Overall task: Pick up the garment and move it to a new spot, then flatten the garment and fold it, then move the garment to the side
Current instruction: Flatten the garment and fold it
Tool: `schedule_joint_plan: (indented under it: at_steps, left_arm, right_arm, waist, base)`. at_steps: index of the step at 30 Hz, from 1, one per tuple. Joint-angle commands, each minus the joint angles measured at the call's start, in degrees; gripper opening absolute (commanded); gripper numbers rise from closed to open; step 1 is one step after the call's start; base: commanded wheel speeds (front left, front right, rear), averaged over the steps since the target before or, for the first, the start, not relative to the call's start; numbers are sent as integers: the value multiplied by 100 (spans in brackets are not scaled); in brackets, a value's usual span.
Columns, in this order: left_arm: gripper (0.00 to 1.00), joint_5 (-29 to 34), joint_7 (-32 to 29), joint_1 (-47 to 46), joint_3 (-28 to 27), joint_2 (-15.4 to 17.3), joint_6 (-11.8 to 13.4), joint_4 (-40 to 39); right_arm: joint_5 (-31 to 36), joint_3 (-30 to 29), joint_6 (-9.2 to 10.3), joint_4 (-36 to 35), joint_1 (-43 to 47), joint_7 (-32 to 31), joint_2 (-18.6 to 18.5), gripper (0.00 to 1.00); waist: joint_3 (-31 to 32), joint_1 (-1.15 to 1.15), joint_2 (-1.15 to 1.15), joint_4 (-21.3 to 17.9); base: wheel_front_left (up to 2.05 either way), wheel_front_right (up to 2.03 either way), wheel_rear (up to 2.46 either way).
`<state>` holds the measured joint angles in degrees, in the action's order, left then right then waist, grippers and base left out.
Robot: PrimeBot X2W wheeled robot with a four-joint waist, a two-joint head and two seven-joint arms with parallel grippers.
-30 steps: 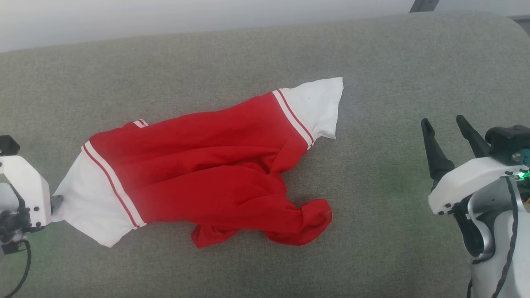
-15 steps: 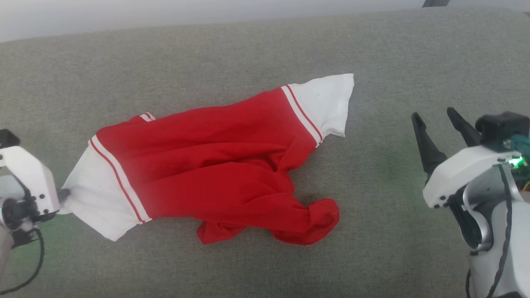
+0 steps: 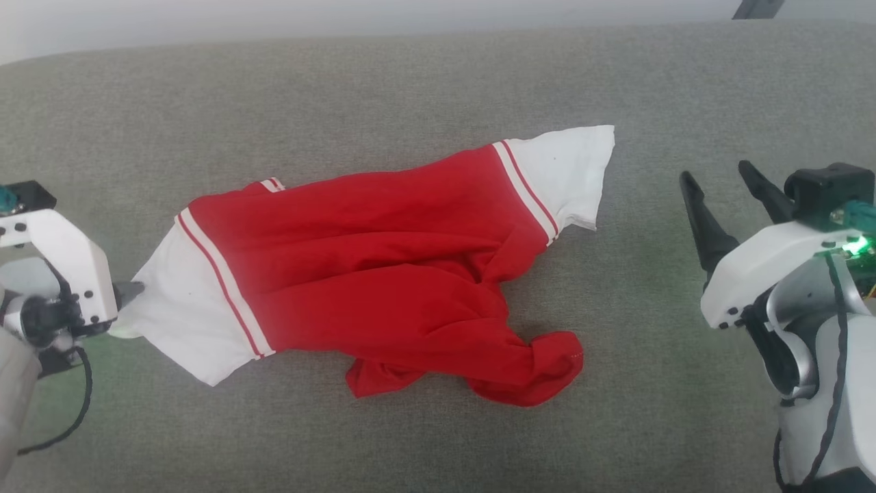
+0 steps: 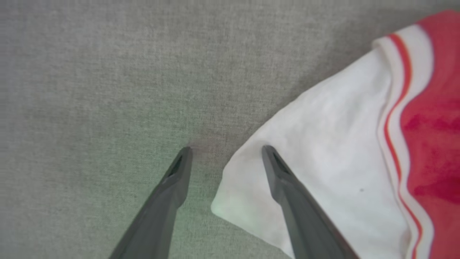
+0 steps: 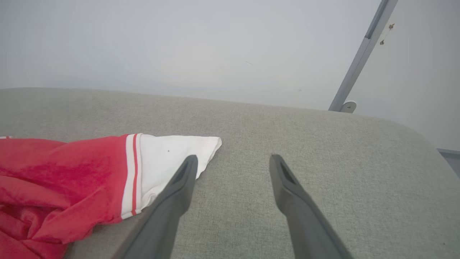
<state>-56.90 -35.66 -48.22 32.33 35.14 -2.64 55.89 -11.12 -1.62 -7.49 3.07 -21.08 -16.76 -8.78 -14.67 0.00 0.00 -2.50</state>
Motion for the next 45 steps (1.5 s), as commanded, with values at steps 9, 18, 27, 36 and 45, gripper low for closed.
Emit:
schedule_joint_plan:
  at_steps: [9,18,27,36,45]
  left_arm:
    - [100,36,-581,-77,140,16,303,-64]
    - [100,-438,-983,238,-97,-300,538,253]
    - [0,-660,-1153,215,-227,-386,483,172]
    - [0,-496,-1032,64,-98,-459,449,-188]
    - [0,-389,-870,-137,58,-759,427,-605]
  right_arm:
    - [-43,50,-1,-71,-124,-78,-3,100]
    - [-44,32,-1,-128,-183,-198,-29,100]
    - [-96,90,-2,-63,-373,-446,-40,100]
    - [-457,462,-1,651,-1032,-1391,-200,100]
    - [-649,589,-2,2097,-2104,-2192,-457,100]
  waist:
    - [-98,0,0,9]
    - [-239,0,0,-40]
    - [-247,0,0,24]
    - [-296,0,0,252]
    - [-507,0,0,677]
  base:
    - [0,0,0]
    - [0,0,0]
    - [0,0,0]
    - [0,0,0]
    - [0,0,0]
